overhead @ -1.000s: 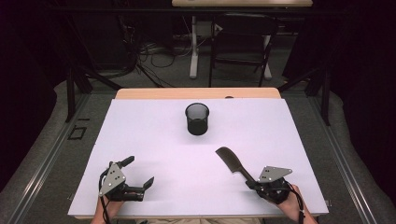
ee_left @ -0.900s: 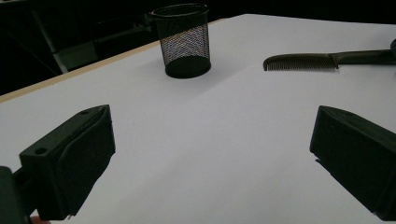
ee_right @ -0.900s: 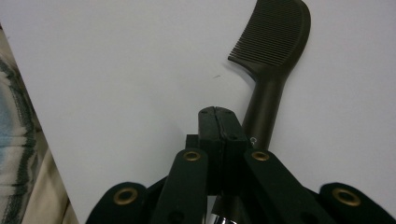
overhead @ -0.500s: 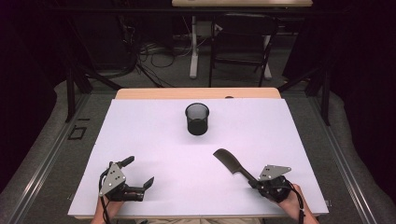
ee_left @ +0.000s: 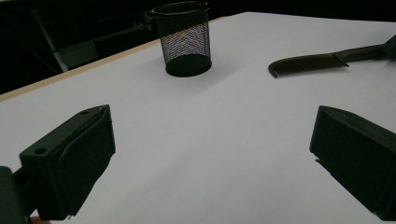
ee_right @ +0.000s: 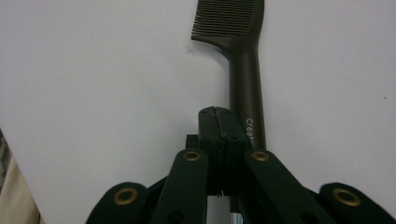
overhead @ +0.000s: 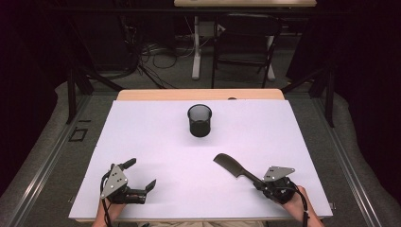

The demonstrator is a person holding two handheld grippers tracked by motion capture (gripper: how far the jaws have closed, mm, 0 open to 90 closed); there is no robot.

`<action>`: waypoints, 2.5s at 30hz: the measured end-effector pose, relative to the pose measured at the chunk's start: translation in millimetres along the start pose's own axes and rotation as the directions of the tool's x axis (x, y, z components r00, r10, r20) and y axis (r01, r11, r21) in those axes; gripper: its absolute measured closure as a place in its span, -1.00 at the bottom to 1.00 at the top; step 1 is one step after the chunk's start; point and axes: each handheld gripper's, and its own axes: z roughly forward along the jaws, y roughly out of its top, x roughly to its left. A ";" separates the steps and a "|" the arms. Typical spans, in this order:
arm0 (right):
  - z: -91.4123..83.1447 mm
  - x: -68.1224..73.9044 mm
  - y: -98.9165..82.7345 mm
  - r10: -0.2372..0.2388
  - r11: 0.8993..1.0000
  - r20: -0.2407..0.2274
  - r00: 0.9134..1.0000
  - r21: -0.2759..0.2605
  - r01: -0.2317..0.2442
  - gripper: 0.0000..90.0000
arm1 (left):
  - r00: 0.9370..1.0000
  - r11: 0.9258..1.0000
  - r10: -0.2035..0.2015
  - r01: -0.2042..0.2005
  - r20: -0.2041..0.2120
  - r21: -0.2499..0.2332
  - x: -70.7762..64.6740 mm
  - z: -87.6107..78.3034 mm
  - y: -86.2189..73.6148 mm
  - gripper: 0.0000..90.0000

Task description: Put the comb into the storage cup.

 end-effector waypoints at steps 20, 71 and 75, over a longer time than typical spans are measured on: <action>1.0 -8.8 -2.9 0.029 0.999 0.073 0.997 0.031 -0.032 1.00 | 1.000 1.000 -0.001 0.001 0.001 0.007 -0.1 1.6 -0.3 -1.00; -12.5 -6.9 9.4 -0.041 0.999 0.084 0.996 -0.027 0.043 -0.95 | 1.000 1.000 -0.006 0.006 0.001 0.009 -0.3 3.2 -0.4 -0.99; -12.7 -8.8 12.3 -0.049 0.998 0.095 0.994 -0.035 0.052 -0.97 | 1.000 1.000 -0.006 0.006 0.004 0.010 -0.1 3.6 -0.4 -0.99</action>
